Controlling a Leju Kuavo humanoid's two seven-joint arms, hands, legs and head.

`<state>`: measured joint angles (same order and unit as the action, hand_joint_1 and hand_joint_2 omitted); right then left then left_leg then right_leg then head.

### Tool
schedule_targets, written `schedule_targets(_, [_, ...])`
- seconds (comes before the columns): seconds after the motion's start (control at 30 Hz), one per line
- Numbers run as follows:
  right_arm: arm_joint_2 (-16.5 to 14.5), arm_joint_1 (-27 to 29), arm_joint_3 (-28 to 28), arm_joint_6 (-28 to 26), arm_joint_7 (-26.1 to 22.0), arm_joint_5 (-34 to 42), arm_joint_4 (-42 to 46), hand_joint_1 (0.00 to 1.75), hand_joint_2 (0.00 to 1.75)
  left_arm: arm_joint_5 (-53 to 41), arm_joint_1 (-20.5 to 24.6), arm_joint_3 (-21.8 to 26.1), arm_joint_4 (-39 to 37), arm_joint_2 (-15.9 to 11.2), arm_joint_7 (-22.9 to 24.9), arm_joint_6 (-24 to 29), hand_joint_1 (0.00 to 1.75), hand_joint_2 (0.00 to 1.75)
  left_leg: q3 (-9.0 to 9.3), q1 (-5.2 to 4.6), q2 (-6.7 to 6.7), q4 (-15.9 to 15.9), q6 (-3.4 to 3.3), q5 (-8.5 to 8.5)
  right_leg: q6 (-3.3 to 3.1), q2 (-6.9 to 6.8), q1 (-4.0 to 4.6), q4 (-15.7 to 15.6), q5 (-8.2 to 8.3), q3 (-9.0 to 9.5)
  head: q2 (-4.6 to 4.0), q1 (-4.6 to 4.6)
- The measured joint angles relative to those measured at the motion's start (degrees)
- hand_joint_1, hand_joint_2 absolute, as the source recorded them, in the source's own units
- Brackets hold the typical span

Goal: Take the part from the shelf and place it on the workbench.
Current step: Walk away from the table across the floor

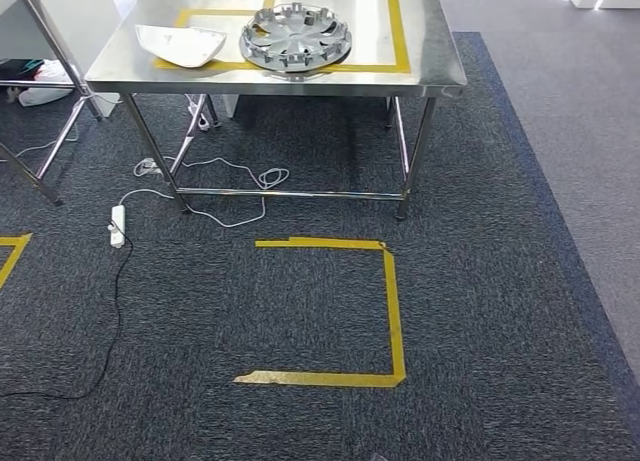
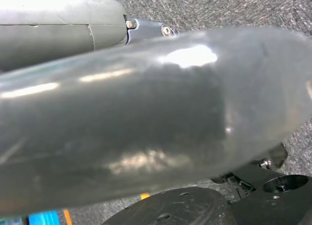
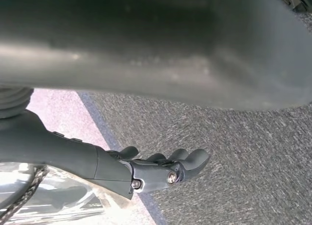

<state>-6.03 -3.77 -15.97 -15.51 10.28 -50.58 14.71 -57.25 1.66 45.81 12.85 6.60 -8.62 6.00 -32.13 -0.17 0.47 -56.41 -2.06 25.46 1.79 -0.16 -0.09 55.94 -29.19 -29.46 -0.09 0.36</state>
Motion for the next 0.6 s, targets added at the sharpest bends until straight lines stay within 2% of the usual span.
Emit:
schedule_targets(0.03, [0.0,-0.02,-0.05,0.03,0.04,0.0,0.0,0.0,0.0,-0.05,0.04,0.0,-0.01,0.03,0.01,0.01,0.0,0.0,0.02,0.21,0.05,0.46,-0.24,-0.36,0.22,0.04,0.01,1.17,-1.07,-0.6,0.0,0.12])
schedule_targets(0.07, [0.0,-0.04,-0.09,0.05,0.08,0.0,0.0,0.0,0.0,-0.09,0.09,0.0,-0.02,0.05,0.04,0.01,0.0,0.0,-0.05,0.42,0.11,0.82,-0.38,-0.67,0.44,0.07,-0.05,3.64,-2.85,-1.76,0.0,0.23])
schedule_targets(0.13, [0.0,-0.02,-0.17,0.09,0.16,0.0,0.0,0.0,0.0,-0.19,0.12,0.0,-0.04,0.04,0.09,0.01,0.0,0.0,-0.56,0.43,0.15,0.82,-0.42,-0.95,0.93,0.09,-0.32,11.03,-6.9,-5.03,0.0,0.4])
schedule_targets(0.17, [0.0,0.04,-0.19,0.1,0.2,0.0,0.0,0.0,0.0,-0.22,0.11,0.0,-0.05,0.04,0.12,0.01,0.0,0.0,-0.84,0.45,0.17,0.73,-0.32,-1.05,1.17,0.08,-0.48,14.2,-8.08,-6.35,0.0,0.39])
schedule_targets(0.2, [0.0,0.1,-0.2,0.11,0.26,0.0,0.0,0.0,0.0,-0.25,0.08,0.0,-0.08,0.05,0.14,0.01,0.0,0.0,-1.1,0.5,0.18,0.6,-0.19,-1.14,1.38,0.07,-0.63,15.39,-8.1,-6.72,0.0,0.38])
schedule_targets(0.23, [0.0,0.14,-0.2,0.12,0.32,0.01,0.0,0.0,0.0,-0.27,0.07,0.0,-0.09,0.07,0.15,0.01,0.0,0.0,-1.35,0.59,0.18,0.4,-0.03,-1.24,1.57,0.06,-0.78,14.31,-7.05,-5.98,0.0,0.39])
schedule_targets(0.3, [0.0,0.05,-0.21,0.12,0.46,0.02,0.0,0.0,0.0,-0.27,0.08,0.0,-0.11,0.11,0.16,0.03,0.0,0.0,-1.84,0.84,0.14,-0.26,0.47,-1.3,1.95,0.05,-1.17,6.99,-3.6,-1.97,0.0,0.41])
schedule_targets(0.33, [-0.04,-0.05,-0.23,0.11,0.5,0.02,0.0,0.0,0.0,-0.27,0.11,0.0,-0.11,0.08,0.16,0.05,0.0,0.0,-2.1,0.81,0.09,-0.71,0.84,-1.27,1.83,0.2,-1.26,3.5,-2.47,-0.2,0.0,0.43])
schedule_targets(0.37, [-0.08,-0.11,-0.25,0.12,0.55,0.02,0.0,0.0,0.0,-0.27,0.14,0.0,-0.11,0.05,0.16,0.07,0.0,0.0,-2.3,0.73,0.04,-1.06,1.26,-1.29,1.46,0.34,-1.29,1.28,-1.93,0.87,0.0,0.33])
schedule_targets(0.4, [-0.12,-0.12,-0.26,0.11,0.58,0.02,0.0,0.0,0.0,-0.27,0.15,0.0,-0.11,0.0,0.16,0.09,0.0,0.0,-2.44,0.62,0.0,-1.28,1.67,-1.37,0.95,0.5,-1.22,0.47,-1.94,1.17,0.0,0.24])
schedule_targets(0.5, [-0.15,0.0,-0.28,0.1,0.62,0.02,0.0,0.0,0.0,-0.28,0.03,0.0,-0.12,-0.02,0.16,0.1,0.0,0.0,-2.76,0.81,-0.09,-1.64,2.7,-1.31,-0.84,0.53,-1.01,0.91,-1.41,0.68,0.0,-0.04])
schedule_targets(0.53, [-0.15,-0.03,-0.28,0.1,0.64,0.02,0.0,0.0,0.0,-0.28,-0.01,0.0,-0.13,-0.02,0.17,0.11,0.0,0.0,-3.21,0.9,-0.13,-2.71,2.97,-0.2,-1.36,0.46,-1.03,0.93,-1.1,0.57,0.0,-0.12])
schedule_targets(0.6, [-0.15,-0.06,-0.28,0.08,0.7,0.02,0.0,0.0,0.0,-0.28,-0.01,0.0,-0.13,0.01,0.18,0.11,0.0,0.0,-5.22,0.96,-0.18,-8.32,3.32,4.1,-2.11,0.29,-0.95,0.96,-0.47,0.19,0.0,-0.29])
